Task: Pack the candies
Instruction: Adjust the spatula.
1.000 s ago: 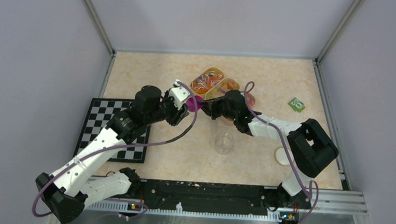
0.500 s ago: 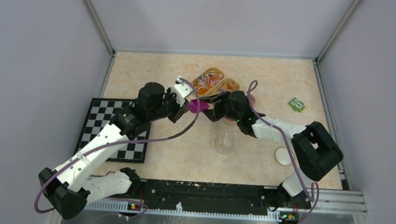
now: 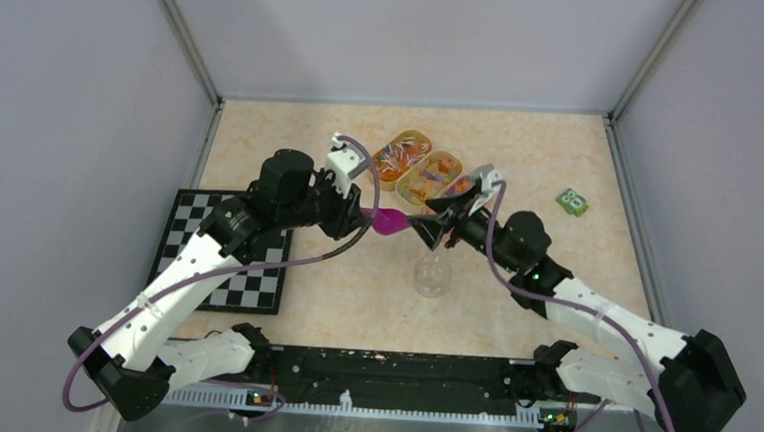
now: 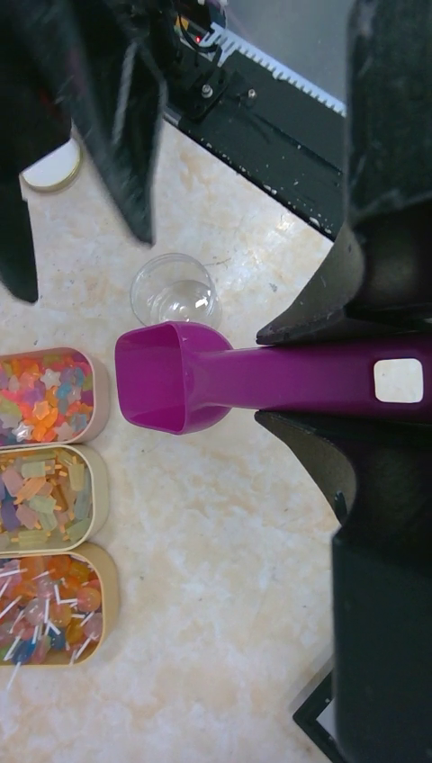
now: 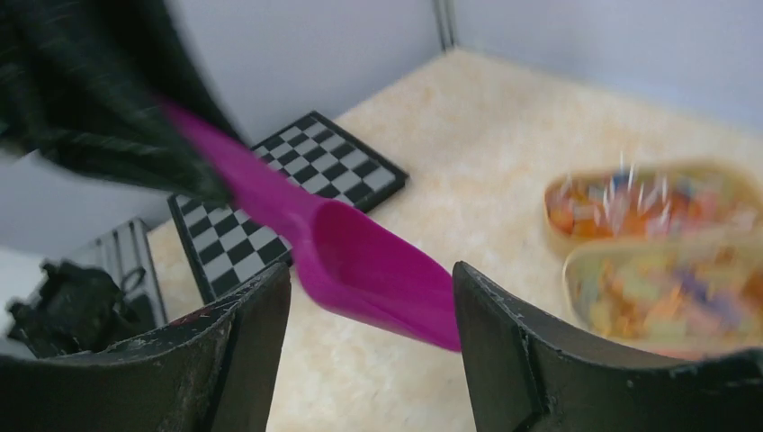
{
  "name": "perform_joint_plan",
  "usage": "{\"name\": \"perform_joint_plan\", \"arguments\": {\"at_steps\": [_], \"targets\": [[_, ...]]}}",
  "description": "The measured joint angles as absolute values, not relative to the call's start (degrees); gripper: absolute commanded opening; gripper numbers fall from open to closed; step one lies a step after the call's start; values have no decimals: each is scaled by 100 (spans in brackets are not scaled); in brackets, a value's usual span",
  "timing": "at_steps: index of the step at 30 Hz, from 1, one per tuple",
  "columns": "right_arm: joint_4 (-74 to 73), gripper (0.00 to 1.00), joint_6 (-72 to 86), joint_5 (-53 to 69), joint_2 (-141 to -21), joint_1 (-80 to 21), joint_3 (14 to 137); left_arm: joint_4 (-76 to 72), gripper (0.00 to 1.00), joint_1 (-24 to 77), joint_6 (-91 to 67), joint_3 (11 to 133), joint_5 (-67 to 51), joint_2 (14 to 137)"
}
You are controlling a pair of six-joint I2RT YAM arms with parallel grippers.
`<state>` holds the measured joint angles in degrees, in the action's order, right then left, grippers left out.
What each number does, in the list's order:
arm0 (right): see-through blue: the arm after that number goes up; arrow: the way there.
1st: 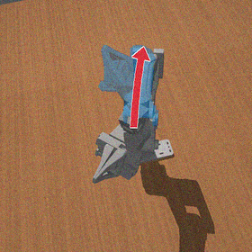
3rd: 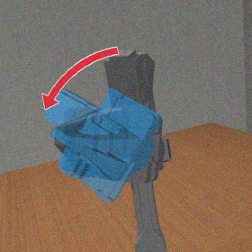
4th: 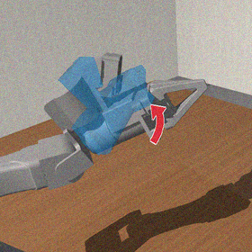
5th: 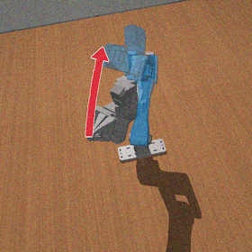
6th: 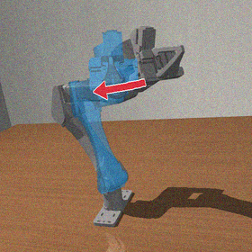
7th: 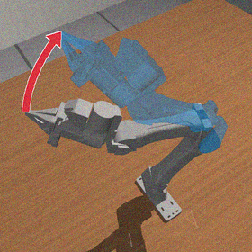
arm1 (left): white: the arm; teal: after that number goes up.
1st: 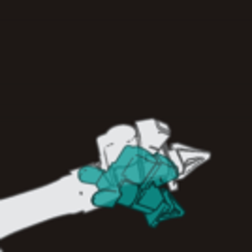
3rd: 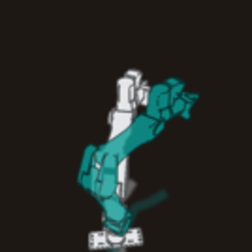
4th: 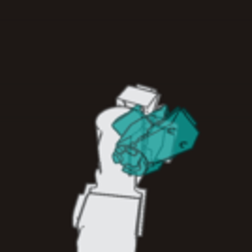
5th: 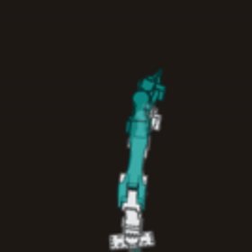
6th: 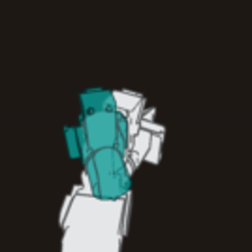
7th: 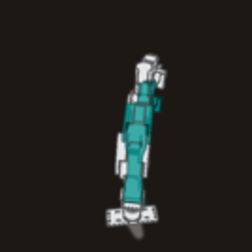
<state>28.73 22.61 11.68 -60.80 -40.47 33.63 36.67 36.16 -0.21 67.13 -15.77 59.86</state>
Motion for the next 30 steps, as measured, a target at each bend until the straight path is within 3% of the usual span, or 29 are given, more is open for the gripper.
{"name": "perform_joint_plan", "arguments": {"at_steps": [4, 8, 15, 20, 23, 24, 26, 30], "targets": [[3745, 64, 224, 1621, -5671, -4506, 3022, 3883, 0, 3616, -257, 7000, -1605, 6093], [4206, 65, -1199, 2075, -5983, -4687, 3006, 3931, 0, 3616, -445, 7157, -1778, 6110], [3868, 62, -2952, 1636, -6598, -5548, 3317, 3977, 0, 3616, -617, 7157, -2156, 6093], [3800, 28, -3599, 1103, -6729, -5813, 3507, 3997, 0, 3616, -646, 7153, -2311, 6003], [4060, 14, -3693, 738, -6731, -5889, 3524, 4075, 0, 3618, -607, 7107, -2311, 5931], [4066, 10, -3736, 683, -6729, -5889, 3557, 4053, 2, 3618, -589, 7081, -2309, 5913], [4132, 0, -3815, 578, -6768, -5931, 3559, 4042, 23, 3616, -565, 7081, -2311, 5900], [4226, 0, -3907, 456, -6825, -5990, 3557, 4051, 43, 3610, -521, 7081, -2298, 5896]]}}
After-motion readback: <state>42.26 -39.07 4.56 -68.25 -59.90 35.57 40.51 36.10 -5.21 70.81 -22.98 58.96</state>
